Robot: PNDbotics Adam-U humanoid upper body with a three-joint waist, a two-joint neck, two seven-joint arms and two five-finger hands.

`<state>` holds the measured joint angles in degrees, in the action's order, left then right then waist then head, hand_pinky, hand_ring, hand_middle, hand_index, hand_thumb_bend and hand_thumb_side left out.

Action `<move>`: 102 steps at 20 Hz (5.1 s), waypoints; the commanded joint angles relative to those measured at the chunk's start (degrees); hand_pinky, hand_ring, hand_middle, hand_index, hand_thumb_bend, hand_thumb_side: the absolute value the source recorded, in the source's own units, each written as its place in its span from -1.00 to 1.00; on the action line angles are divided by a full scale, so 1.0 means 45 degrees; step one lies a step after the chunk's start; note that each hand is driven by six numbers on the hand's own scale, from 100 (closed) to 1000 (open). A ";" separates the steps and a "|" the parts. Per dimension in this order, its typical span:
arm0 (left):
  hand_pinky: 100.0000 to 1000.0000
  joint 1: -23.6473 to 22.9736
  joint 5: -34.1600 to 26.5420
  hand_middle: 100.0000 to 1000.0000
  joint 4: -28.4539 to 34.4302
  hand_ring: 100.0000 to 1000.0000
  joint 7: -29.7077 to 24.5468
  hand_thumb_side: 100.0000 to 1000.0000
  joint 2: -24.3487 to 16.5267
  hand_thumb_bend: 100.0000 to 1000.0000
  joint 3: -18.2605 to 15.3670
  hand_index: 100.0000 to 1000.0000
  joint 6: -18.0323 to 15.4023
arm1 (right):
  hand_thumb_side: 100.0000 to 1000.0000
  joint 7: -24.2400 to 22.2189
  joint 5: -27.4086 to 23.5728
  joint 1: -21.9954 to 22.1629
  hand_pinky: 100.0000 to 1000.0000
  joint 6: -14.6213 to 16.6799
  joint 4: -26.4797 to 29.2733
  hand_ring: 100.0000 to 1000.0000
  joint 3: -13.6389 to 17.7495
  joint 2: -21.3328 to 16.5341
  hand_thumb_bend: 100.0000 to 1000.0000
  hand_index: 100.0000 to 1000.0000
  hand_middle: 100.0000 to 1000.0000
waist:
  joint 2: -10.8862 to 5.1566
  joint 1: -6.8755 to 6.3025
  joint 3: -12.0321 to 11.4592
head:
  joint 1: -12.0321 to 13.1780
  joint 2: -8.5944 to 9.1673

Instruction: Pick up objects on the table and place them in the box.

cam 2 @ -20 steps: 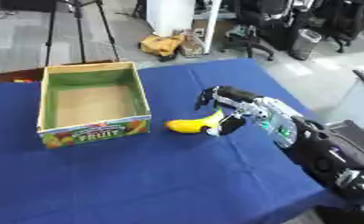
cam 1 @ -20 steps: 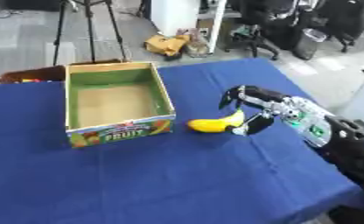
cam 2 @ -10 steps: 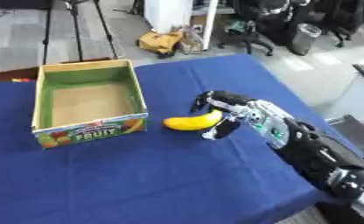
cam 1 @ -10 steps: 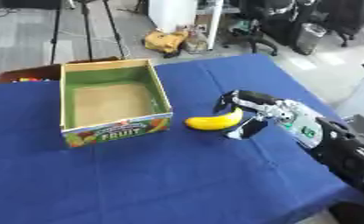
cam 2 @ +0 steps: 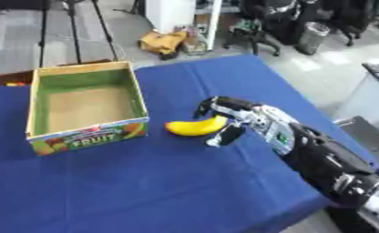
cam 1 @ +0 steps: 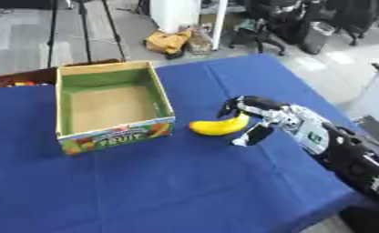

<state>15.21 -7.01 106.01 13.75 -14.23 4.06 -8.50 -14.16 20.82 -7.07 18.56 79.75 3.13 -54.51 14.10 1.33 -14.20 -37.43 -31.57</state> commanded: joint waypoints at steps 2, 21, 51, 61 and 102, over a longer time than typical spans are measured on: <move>-0.17 0.0165 -0.0013 -0.09 0.0282 0.12 0.0026 -0.05 -0.0199 0.69 -0.0003 -0.20 0.0025 | -0.76 0.0004 0.0342 -0.0133 0.54 0.0032 0.0072 0.67 0.0119 -0.0373 -0.36 0.52 0.49 | -0.0176 -0.0016 -0.0018 | -0.0037 0.0153; -0.17 0.0139 -0.0083 -0.09 0.0298 0.12 0.0024 -0.05 -0.0185 0.68 0.0001 -0.20 0.0051 | -0.72 0.0099 0.0711 -0.0189 0.66 -0.0023 -0.0167 0.74 0.0206 -0.0443 -0.35 0.48 0.52 | -0.0070 -0.0143 -0.0059 | -0.0120 0.0177; -0.17 0.0125 -0.0136 -0.08 0.0323 0.12 0.0017 -0.05 -0.0154 0.68 -0.0016 -0.20 0.0067 | -0.67 0.0225 0.0831 -0.0113 0.65 0.0034 -0.0313 0.72 0.0248 -0.0413 -0.47 0.37 0.51 | 0.0006 -0.0275 0.0107 | -0.0099 0.0302; -0.17 0.0164 -0.0129 -0.08 0.0332 0.12 0.0012 -0.04 -0.0147 0.68 -0.0018 -0.20 0.0038 | -0.67 0.0168 0.1044 -0.0104 0.65 0.0028 -0.0328 0.73 0.0202 -0.0340 -0.51 0.34 0.51 | 0.0031 -0.0197 0.0001 | -0.0072 0.0364; -0.16 0.0085 0.0103 -0.08 0.0278 0.12 0.0087 -0.04 -0.0279 0.68 -0.0130 -0.19 -0.0129 | -0.68 0.1155 0.1076 0.0022 0.69 -0.0173 0.0692 0.75 0.0746 -0.0939 -0.84 0.24 0.54 | -0.0433 0.0381 0.0281 | 0.0073 0.0192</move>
<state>15.18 -6.85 106.33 14.03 -14.22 4.00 -8.80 -9.38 25.82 -6.54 17.80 81.74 5.30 -55.74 13.18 3.10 -13.03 -37.28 -30.69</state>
